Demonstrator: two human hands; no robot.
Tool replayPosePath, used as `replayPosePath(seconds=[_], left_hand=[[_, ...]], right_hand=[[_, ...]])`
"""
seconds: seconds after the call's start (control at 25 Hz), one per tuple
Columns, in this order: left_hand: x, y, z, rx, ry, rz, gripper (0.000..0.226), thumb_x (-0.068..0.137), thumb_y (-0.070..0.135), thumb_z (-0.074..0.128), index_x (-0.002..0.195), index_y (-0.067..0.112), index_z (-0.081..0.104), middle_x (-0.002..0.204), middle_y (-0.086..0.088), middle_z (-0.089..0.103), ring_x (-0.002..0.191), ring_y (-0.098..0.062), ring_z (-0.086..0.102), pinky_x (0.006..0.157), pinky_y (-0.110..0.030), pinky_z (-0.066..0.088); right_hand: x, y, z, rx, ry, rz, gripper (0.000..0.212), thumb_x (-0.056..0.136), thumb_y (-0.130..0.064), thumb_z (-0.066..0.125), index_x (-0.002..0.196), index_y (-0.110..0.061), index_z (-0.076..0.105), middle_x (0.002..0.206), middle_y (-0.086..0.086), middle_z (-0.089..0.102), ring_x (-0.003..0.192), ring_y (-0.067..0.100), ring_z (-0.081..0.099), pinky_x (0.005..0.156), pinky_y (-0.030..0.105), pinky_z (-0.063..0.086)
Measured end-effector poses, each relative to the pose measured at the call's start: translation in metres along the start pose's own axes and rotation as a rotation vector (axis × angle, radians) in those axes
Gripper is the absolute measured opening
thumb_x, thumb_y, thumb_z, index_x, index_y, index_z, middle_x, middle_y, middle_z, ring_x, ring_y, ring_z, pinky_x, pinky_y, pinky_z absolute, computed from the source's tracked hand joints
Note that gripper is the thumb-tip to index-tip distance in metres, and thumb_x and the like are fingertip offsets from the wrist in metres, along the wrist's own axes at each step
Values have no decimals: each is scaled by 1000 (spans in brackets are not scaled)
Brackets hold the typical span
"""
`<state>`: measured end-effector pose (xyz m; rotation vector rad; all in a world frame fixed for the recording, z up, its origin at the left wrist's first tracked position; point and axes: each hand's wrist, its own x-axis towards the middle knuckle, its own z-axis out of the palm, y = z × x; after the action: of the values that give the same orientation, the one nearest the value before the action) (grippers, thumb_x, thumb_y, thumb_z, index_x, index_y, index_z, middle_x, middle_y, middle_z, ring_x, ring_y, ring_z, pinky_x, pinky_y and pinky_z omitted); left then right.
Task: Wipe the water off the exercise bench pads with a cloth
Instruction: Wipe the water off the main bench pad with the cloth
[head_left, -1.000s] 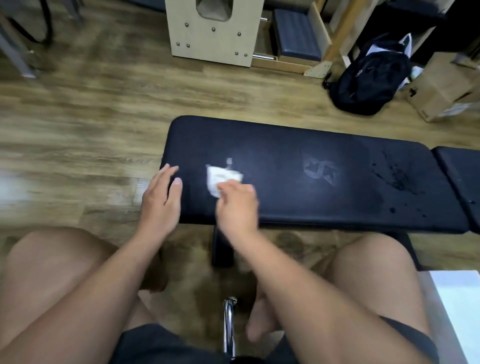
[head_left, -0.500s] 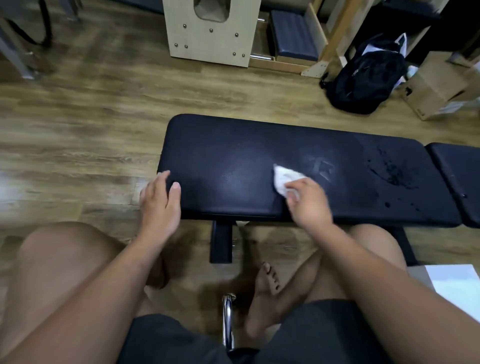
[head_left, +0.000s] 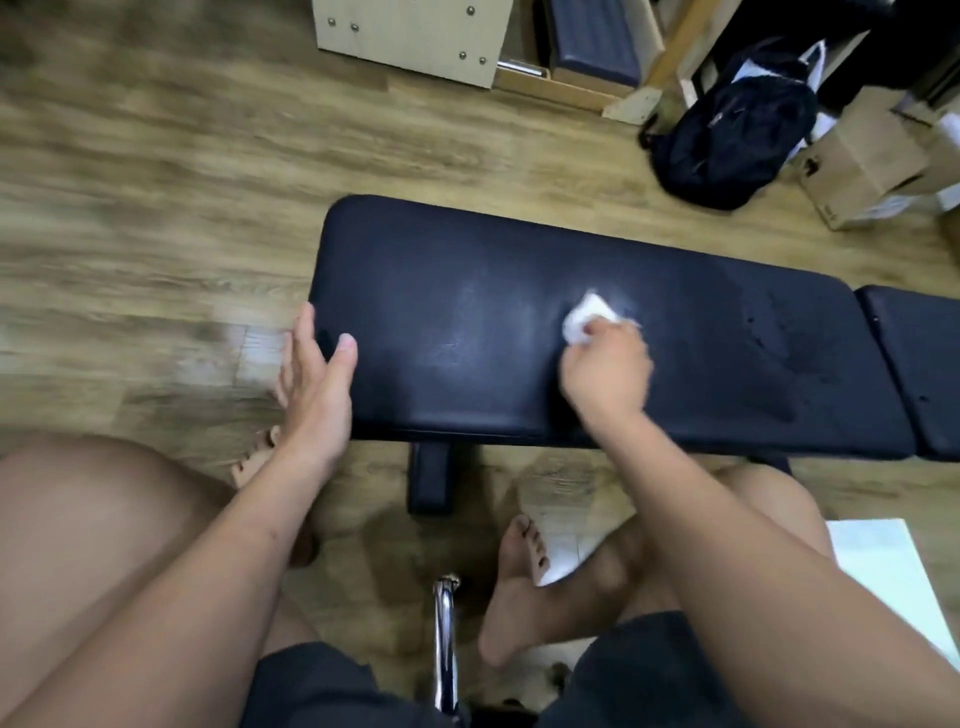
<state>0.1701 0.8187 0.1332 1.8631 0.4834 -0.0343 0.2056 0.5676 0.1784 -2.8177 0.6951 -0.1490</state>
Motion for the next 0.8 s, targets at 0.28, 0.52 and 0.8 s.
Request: replayPosePath(seconds=[0.28,0.52,0.8], left_hand=[[4,1,-9,-292,78,-151,70,85,52,46,150,37,27,154,-3,40,139,-22,39,119,-43,24],[-23,2,23,708,-94,249,95,91,58,46,155,21,-12,165,-6,-13,150,-23,-21,116,-58,-14],[-19,-1,26,974,-136,282,116,63,97,23,154,33,-12,163,-6,-23,145,-30,-32,114,-64,-12]], right_hand=[[-56,-215,46,35,-481,-613,24,84,-15,54,107,-16,63,111,9,54,102,31,56,71,31,43],[4,-55,20,59,-274,-479,19,84,-27,55,101,-25,61,104,3,52,91,26,57,65,29,39],[118,163,-55,-132,-51,255,23,82,-19,55,100,-9,66,98,21,65,92,42,61,78,38,52]])
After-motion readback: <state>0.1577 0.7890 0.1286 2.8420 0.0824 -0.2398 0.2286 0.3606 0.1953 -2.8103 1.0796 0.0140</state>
